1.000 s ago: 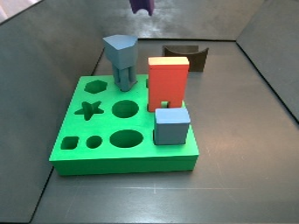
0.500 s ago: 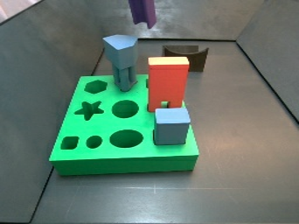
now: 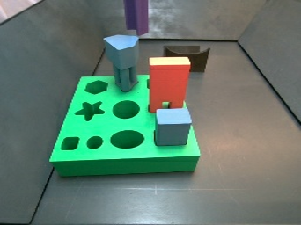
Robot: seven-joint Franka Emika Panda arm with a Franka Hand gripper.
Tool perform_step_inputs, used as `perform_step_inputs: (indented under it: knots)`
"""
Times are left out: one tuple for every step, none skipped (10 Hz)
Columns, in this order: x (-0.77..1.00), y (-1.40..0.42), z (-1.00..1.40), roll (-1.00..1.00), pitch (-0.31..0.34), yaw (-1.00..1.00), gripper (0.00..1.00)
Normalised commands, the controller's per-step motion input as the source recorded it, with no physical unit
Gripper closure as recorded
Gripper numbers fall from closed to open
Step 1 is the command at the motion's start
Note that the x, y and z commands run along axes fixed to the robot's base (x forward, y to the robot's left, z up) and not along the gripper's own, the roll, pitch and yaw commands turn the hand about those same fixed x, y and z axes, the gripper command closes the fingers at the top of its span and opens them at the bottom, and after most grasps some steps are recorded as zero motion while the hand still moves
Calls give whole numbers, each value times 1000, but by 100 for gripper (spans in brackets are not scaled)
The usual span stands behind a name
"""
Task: Pick up the arch object. Move up. Place the arch object on the fixture. Regrasp the arch object. Rotate the arch object. Move to above the board. Insert the arch object.
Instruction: Rotate the arch object.
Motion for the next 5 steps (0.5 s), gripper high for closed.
perform_step_inputs:
  knots:
    - [52, 12, 7, -203, 181, -122, 100]
    - [-122, 33, 0, -25, 17, -1000, 100]
    - [-123, 34, -7, -24, 13, -1000, 100]
    - [-88, 29, 13, -25, 10, -1000, 100]
    - [-70, 24, 15, -26, 10, -1000, 100]
